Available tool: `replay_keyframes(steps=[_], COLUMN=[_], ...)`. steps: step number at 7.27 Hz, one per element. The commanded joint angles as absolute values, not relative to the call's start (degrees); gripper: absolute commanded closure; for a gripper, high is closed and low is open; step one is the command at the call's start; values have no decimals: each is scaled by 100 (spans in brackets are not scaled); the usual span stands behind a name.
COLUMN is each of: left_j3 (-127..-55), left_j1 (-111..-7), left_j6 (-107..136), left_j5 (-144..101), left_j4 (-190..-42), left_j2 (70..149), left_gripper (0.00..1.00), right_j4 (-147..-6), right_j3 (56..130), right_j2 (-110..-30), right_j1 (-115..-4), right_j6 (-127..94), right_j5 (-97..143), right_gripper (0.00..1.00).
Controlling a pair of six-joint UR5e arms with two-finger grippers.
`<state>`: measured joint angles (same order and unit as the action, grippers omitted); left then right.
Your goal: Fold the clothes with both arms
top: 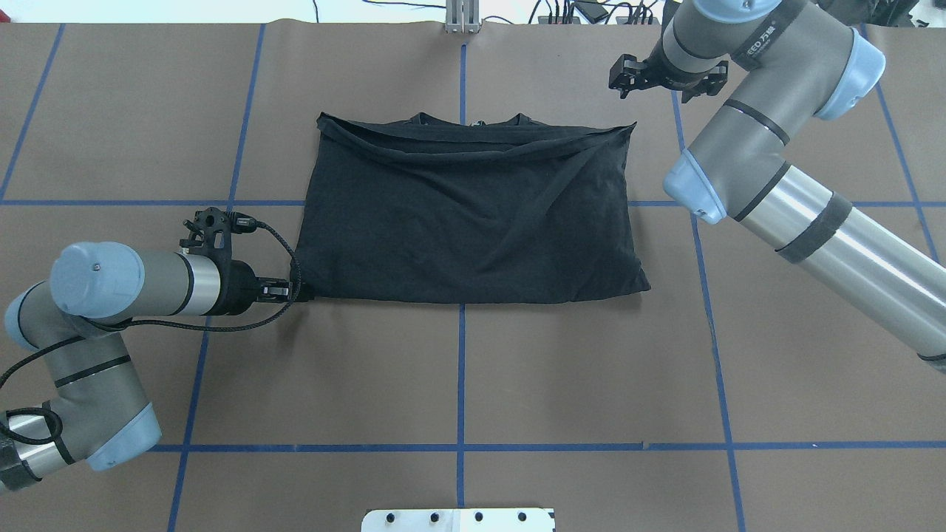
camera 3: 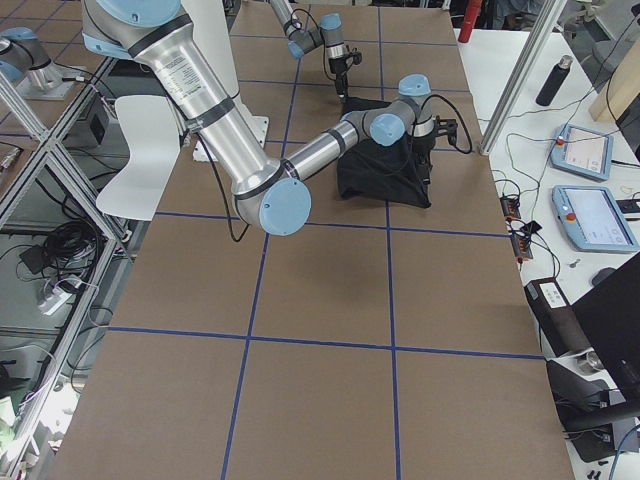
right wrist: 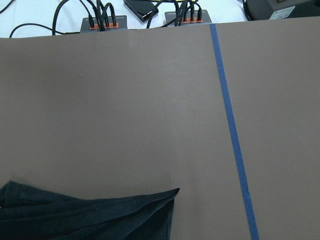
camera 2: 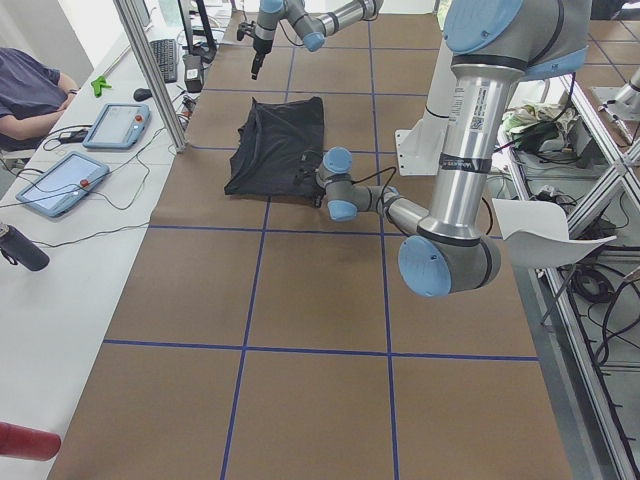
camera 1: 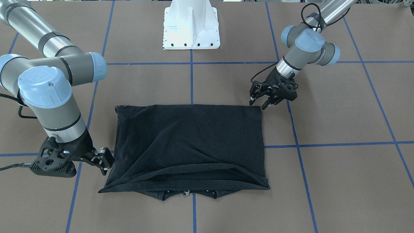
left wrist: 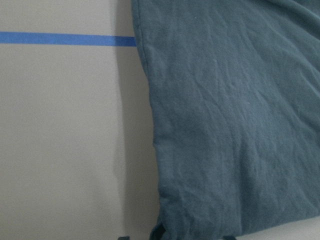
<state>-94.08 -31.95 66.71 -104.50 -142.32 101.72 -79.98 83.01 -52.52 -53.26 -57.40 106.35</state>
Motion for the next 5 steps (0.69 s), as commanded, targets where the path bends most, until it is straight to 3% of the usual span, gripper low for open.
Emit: replay_keyframes(steps=[1,2,3,4,5], left_j3=[-9387,-9378,-9387,-9387,-9395], left_j1=[-3182,-3182,-3182,-3182,-3182], left_j6=[6671,6671,6671,6671,6671], left_j5=[-10450,-10450,-10450,-10450,-10450], left_j4=[-14229,-14221,-14221,-14221,-14229], left_j2=[10195,10221,10239,10239,10231], left_gripper=[43,49,65,93,100], right_j4=[-7998,-7998,-7998,-7998,-7998], right_j3=[8297,8297,8297,8297,8297], right_j2=[-5273,-5273,-5273,-5273,-5273], right_j1=[-5326,-5326,-5326,-5326,-5326], right_j6=[-5731,-5730,-5730,-5730,-5730], right_j5=[10635,10635,10635,10635,10635], right_gripper=[0,0,0,0,0])
